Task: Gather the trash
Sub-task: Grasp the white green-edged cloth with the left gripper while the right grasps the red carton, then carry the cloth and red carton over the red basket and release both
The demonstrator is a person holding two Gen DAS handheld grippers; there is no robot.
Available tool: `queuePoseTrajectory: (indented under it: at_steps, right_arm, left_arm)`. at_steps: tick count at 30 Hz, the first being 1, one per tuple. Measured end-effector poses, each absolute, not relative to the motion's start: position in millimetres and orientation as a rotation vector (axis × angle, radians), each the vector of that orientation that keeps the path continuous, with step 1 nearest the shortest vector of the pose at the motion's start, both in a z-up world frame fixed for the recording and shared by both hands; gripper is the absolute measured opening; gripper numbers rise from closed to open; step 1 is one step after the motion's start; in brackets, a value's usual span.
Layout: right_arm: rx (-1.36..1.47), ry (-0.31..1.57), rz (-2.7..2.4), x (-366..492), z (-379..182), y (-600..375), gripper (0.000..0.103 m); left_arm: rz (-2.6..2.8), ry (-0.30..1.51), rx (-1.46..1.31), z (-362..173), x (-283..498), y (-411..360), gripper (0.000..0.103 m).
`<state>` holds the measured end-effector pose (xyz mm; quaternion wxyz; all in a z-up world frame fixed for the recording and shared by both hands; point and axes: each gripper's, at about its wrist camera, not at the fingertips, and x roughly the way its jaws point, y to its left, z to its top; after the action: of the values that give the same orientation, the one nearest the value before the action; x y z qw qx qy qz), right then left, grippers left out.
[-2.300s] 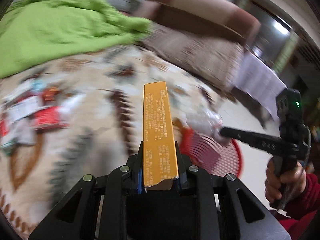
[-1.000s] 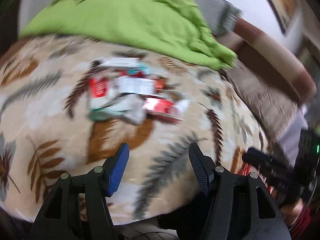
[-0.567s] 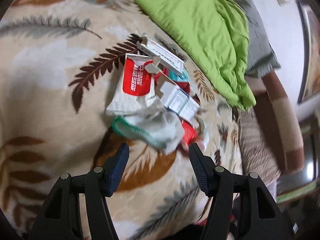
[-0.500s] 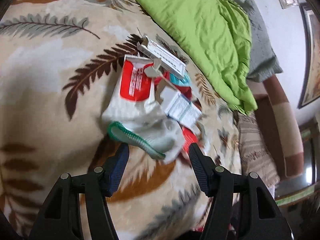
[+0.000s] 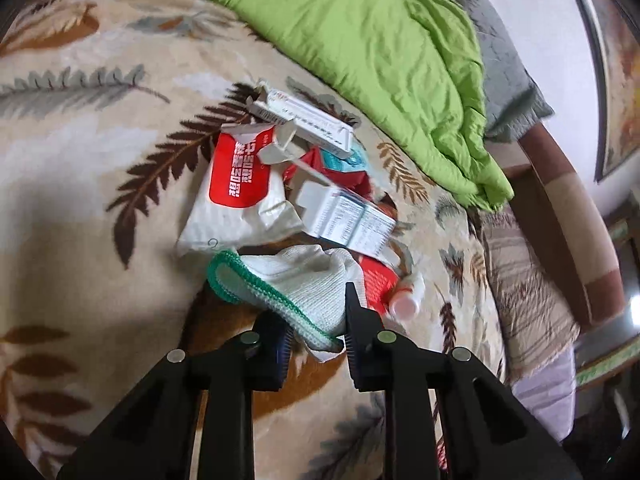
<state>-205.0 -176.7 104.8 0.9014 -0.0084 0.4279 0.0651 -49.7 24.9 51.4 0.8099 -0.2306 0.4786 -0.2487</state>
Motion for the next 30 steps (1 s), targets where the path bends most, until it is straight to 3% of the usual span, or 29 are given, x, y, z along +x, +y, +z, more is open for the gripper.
queuePoseTrajectory:
  at_steps: [3, 5, 12, 13, 17, 19, 24, 30]
  right_arm:
    - [-0.104, 0.880, 0.184, -185.8, 102.4, -163.8, 0.059]
    - [-0.156, 0.885, 0.210, -171.5, 97.7, -156.2, 0.051]
    - [-0.290, 0.925, 0.225, -112.0, 71.6, -143.4, 0.044]
    - [-0.316, 0.937, 0.227, -102.9, 65.8, -141.3, 0.041]
    - [-0.398, 0.966, 0.254, -83.3, 47.9, -132.1, 0.013]
    - [-0.412, 0.951, 0.256, -82.6, 46.9, -128.0, 0.008]
    - [-0.199, 0.898, 0.270, -88.5, 71.4, -142.1, 0.003]
    - [0.272, 0.848, 0.360, -109.8, 96.5, -174.7, 0.003]
  left_arm:
    - [-0.556, 0.990, -0.457, 63.5, -64.0, 31.4, 0.021]
    - [-0.576, 0.961, -0.440, 73.3, -73.5, 34.9, 0.021]
    - [-0.579, 0.893, -0.375, 93.7, -88.7, 43.6, 0.021]
    - [-0.574, 0.889, -0.368, 93.5, -89.6, 44.6, 0.021]
    - [-0.566, 0.892, -0.356, 90.7, -88.8, 49.1, 0.021]
    - [-0.560, 0.891, -0.348, 89.4, -89.6, 51.3, 0.021]
    - [-0.548, 0.870, -0.333, 91.4, -93.4, 53.2, 0.022]
    - [-0.541, 0.820, -0.281, 102.5, -106.4, 44.3, 0.021]
